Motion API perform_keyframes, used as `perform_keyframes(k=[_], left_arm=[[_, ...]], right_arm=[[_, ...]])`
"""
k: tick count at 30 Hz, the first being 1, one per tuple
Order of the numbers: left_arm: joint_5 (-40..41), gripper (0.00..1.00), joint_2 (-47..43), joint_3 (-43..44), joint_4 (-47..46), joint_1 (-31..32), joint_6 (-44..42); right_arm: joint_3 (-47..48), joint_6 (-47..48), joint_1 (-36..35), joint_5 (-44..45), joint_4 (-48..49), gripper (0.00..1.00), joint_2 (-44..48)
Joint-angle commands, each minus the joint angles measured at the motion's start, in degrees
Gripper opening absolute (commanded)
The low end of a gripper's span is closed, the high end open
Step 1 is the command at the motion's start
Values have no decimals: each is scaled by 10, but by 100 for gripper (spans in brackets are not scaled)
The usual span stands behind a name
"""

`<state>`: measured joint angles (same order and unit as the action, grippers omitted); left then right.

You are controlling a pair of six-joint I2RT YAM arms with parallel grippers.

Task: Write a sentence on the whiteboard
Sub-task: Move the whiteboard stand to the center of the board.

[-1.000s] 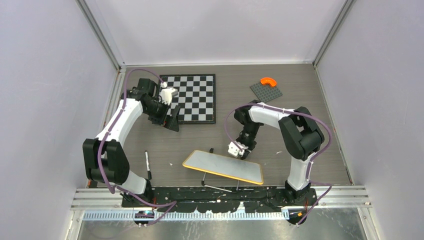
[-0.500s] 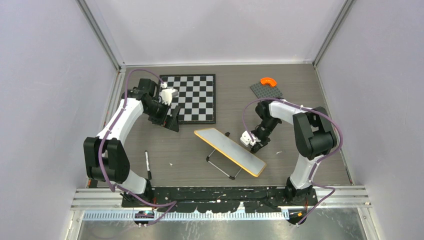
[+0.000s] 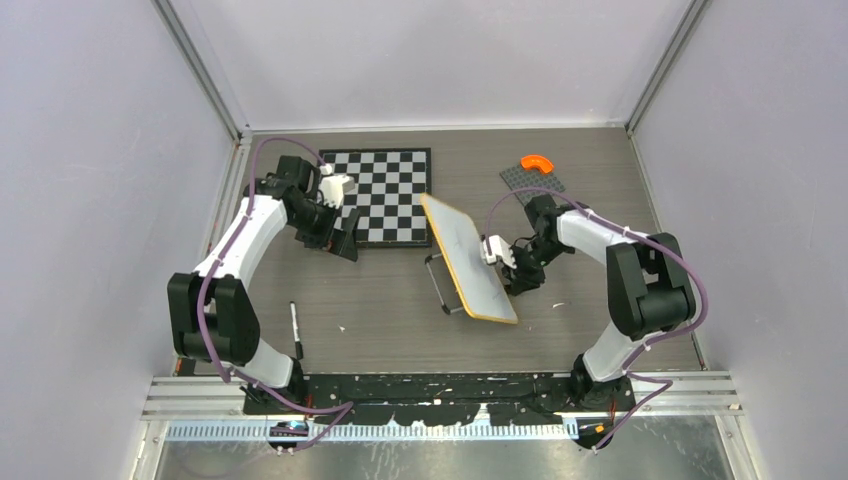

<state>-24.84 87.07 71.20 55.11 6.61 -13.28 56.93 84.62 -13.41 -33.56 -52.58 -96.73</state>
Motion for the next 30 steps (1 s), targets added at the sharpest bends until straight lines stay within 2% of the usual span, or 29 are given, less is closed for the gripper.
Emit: perform_keyframes(k=[1, 7, 16, 21, 22, 26, 27, 30], left_arm=[[-10, 100, 7, 31, -16, -5, 18], [-14, 100, 15, 42, -17, -10, 22], [-15, 100, 8, 39, -16, -12, 23], [-14, 100, 2, 40, -11, -13, 22], [-13, 100, 1, 39, -9, -13, 22], [-13, 100, 0, 38, -8, -13, 23], [-14, 100, -1, 38, -8, -13, 22], [-16, 100, -1, 41, -6, -13, 22]], right_arm=[[-16, -238, 5, 36, 132, 0, 36], [-16, -407, 4, 87, 201, 0, 33], [28, -642, 1, 159, 220, 0, -17], [39, -721, -13, 141, 215, 1, -35], [39, -729, -18, 134, 214, 7, -33], [33, -761, -30, 101, 224, 46, -16], [34, -762, -34, 91, 219, 60, -13], [39, -763, -37, 65, 207, 65, -6]])
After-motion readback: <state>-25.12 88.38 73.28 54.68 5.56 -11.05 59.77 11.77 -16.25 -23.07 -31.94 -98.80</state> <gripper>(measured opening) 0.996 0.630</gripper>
